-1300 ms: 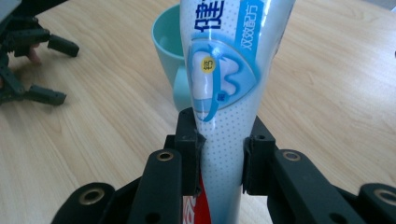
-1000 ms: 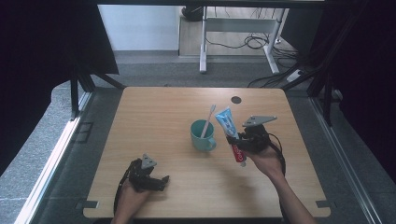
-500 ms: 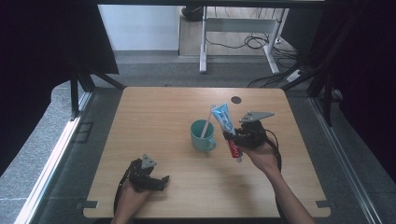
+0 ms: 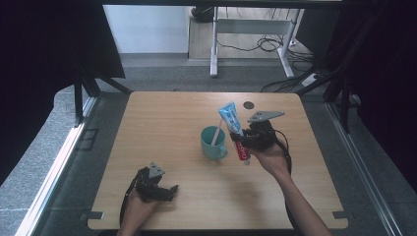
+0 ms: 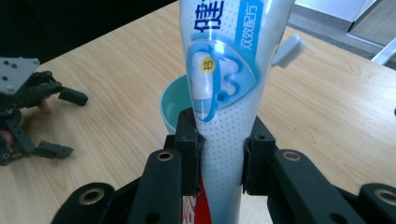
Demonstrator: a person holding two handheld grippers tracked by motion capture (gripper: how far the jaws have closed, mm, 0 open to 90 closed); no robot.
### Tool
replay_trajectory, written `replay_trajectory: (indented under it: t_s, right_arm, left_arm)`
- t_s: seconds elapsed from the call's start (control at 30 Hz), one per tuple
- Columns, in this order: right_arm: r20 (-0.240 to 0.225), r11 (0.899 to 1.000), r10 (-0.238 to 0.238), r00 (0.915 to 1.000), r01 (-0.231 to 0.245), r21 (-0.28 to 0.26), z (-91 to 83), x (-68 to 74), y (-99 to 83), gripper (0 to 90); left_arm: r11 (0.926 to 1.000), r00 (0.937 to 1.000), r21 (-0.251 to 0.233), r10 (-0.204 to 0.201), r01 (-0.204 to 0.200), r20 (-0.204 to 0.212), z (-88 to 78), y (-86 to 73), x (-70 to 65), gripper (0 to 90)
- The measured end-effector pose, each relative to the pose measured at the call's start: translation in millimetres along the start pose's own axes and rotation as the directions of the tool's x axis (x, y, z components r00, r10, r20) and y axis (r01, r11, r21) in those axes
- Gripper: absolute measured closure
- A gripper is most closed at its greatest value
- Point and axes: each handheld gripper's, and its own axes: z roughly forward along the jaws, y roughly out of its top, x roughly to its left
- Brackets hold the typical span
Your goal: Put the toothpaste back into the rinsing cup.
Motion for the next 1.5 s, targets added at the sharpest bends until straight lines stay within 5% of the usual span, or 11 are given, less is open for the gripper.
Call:
replay_trajectory:
  t_s: [0.77,1.5]
  right_arm:
    - [-0.005,0.999,-0.022,0.9997,0.022,-0.031,14.8,6.7,36.7,72.3]
    - [-0.003,0.998,-0.022,0.9998,0.022,-0.066,46.3,7.6,59.4,72.4]
  left_arm:
    - [1.0,1.0,-0.001,-0.003,0.003,-0.001,0.1,0.0,-0.2,0.1]
    - [1.0,1.0,-0.001,0.0,0.0,-0.001,0.1,0.0,0.1,0.1]
